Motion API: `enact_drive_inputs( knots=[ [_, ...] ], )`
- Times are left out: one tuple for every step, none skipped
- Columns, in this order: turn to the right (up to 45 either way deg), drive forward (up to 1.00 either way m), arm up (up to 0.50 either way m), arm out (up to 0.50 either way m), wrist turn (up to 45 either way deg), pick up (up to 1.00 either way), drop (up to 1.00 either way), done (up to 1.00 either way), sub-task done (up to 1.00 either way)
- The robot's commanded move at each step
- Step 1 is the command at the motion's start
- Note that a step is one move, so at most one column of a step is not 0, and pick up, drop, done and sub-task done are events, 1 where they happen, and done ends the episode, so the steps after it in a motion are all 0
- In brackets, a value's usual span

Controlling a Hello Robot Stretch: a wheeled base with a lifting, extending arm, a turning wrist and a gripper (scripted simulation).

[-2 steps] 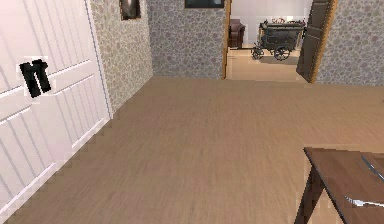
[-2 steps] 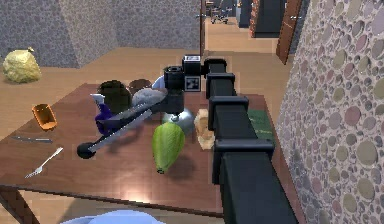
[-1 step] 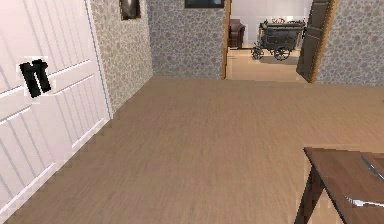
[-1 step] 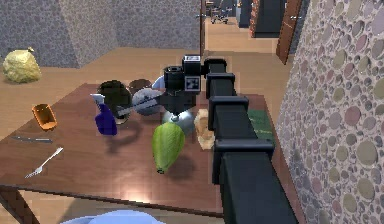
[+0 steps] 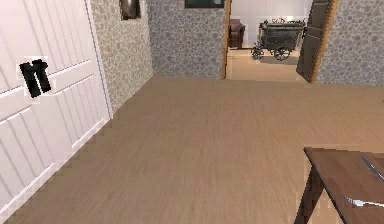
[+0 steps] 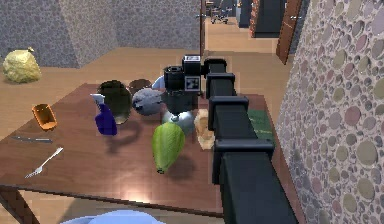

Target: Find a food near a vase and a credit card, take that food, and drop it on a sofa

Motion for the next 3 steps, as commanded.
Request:
enact_drive_inputs(
  knots=[
    [0.0,0.00,-0.28,0.00,0.0,0.00,0.00,0.00,0.00],
    [0.0,0.00,0.00,0.00,0.0,1.00,0.00,0.00,0.00],
    [0.0,0.00,0.10,0.00,0.0,0.00,0.00,0.00,0.00]
  ],
)
